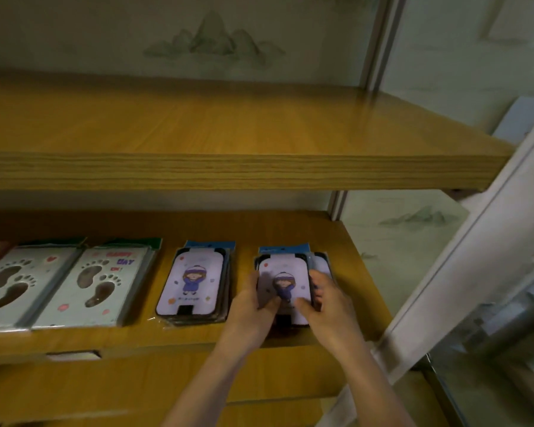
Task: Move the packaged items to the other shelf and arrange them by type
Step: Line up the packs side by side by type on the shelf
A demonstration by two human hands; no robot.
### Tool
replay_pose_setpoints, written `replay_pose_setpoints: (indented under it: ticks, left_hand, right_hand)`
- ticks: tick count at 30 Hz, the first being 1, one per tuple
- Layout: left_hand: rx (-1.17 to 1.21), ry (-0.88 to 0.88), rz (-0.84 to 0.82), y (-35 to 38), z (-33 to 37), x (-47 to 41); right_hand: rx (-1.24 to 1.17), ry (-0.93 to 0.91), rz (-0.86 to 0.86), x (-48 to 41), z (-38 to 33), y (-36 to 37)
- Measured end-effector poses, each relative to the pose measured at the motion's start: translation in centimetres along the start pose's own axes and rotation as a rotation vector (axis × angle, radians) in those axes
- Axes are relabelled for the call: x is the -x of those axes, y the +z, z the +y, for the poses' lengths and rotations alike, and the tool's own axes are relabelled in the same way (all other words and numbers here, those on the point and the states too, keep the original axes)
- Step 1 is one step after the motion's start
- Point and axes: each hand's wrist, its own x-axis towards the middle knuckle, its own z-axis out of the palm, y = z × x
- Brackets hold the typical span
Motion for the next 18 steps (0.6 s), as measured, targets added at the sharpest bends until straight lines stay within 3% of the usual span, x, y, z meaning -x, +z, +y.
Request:
replay_pose_setpoints:
  ticks: [10,18]
  left_hand:
    - [0.158,-0.041,0.122,2.7,0.6,-0.6]
    - [0.225,-0.036,0.019,3.4,1.3,-1.3]
  right_hand:
    - [-0.033,0.051,0.014,-1.4,1.4,-2.2]
    - [-0.100,0.107,-0.010,-1.7,1.8,-2.3]
